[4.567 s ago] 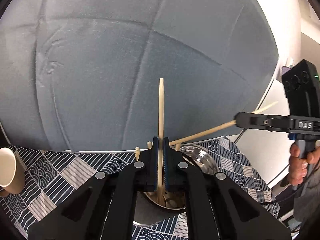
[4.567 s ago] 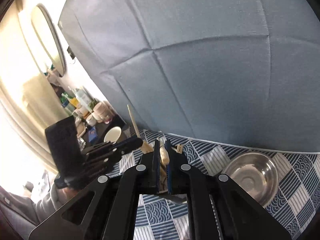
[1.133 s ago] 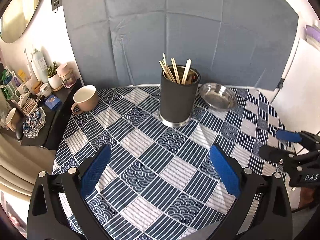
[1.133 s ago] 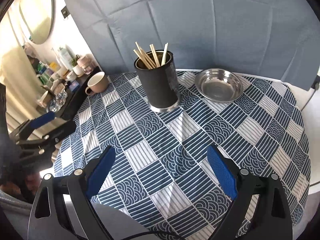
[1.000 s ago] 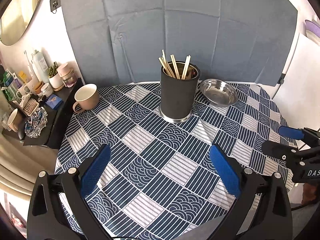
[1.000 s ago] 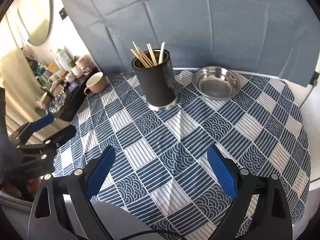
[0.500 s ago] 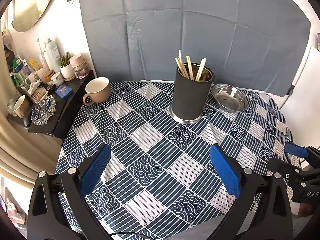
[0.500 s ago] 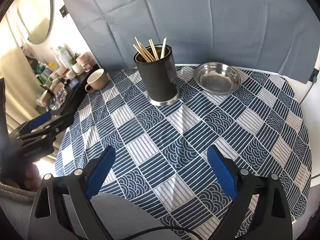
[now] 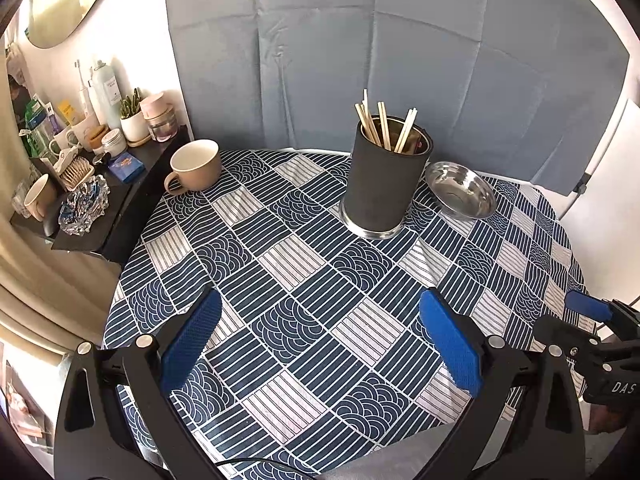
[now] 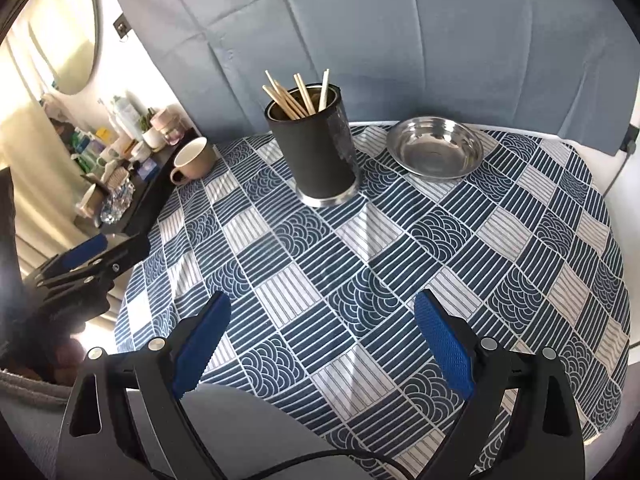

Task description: Organize utensils

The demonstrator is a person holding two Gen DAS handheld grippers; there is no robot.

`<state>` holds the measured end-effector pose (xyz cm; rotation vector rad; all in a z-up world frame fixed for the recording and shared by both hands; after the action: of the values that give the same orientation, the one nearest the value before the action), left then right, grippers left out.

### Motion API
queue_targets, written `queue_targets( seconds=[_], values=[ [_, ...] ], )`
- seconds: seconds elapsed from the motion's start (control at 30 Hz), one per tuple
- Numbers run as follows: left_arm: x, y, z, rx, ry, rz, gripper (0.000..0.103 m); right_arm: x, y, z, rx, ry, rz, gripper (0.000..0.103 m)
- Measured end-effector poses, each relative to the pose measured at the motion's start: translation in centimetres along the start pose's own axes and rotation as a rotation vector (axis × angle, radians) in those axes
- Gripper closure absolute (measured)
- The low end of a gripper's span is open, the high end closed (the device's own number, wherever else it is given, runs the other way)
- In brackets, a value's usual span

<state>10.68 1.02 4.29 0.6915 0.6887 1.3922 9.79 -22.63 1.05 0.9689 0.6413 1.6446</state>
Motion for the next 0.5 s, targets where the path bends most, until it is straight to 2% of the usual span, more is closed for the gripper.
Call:
queue_targets(
  seconds=[0.5],
  values=[
    [-0.27,-0.17,-0.02,0.008,-0.010,-0.007,0.006,0.04,-0.16,0.09,-0.004,0.000,-0.012,0.014]
  ],
)
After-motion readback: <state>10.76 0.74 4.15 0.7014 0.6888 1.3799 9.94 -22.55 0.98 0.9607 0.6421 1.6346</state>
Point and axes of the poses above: each gripper's, at about its wrist camera, not at the fingertips, and y roughly against the way its jaws point, x to its left, z to its top, the point moved 4 cm from there along -y, roughly the way its jaws point, and after that the axes turned 3 degrees about -x, right-handed, at the moved point
